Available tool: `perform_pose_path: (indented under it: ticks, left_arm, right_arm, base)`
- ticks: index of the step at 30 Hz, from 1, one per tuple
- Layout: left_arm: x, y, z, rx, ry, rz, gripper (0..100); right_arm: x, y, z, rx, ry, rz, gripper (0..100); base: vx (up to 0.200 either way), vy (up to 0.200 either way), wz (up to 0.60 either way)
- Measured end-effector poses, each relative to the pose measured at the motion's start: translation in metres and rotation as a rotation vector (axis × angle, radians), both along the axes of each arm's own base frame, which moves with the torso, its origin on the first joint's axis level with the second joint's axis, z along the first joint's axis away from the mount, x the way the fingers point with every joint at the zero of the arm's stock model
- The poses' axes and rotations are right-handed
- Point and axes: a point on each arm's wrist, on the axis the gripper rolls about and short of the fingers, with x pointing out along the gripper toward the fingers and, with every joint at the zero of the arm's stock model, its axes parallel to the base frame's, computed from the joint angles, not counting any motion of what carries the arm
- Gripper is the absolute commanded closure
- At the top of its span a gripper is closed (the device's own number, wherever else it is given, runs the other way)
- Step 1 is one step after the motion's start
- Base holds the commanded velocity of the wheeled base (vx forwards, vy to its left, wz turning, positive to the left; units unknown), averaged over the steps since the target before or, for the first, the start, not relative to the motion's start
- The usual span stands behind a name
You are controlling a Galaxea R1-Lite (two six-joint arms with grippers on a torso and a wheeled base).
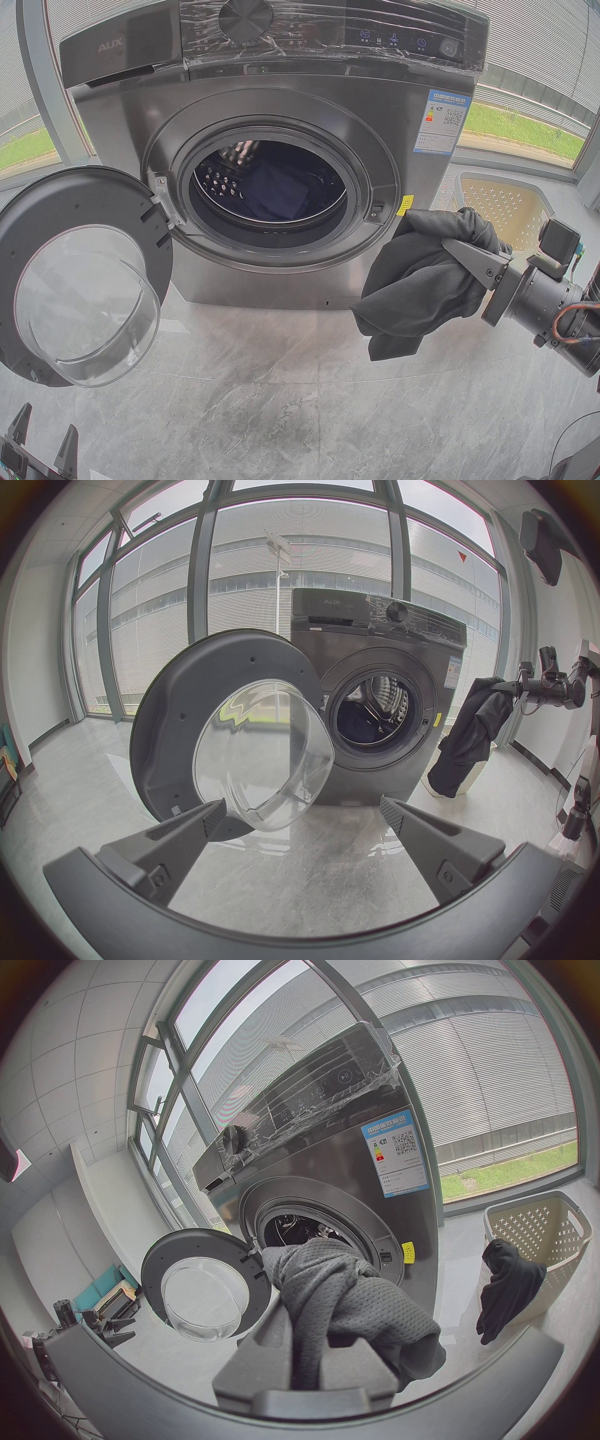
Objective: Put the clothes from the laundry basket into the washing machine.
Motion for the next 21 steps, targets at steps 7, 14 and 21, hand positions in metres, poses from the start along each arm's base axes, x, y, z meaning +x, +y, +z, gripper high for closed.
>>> perform_pose_path:
  ticks: [7, 14, 21]
  left_arm:
    - [0.0, 0.0, 0.0, 0.0, 0.0, 0.0, 0]
    - [0.0, 0.0, 0.0, 0.0, 0.0, 0.0, 0]
    - [0.0, 0.0, 0.0001, 0.005, -0.001, 0.0, 0]
  right_arm:
    - [0.0005, -0.0008, -0.0005, 0.0, 0.003, -0.004, 100]
    - [0.0011, -0.0012, -0.0005, 0.0, 0.003, -0.008, 100]
    - [0.0011, -0.001, -0.0013, -0.003, 0.005, -0.007, 100]
  base:
    - [0.0, 0.2, 0.0]
    - [0.0, 0.2, 0.0]
    - [0.0, 0.0, 0.0]
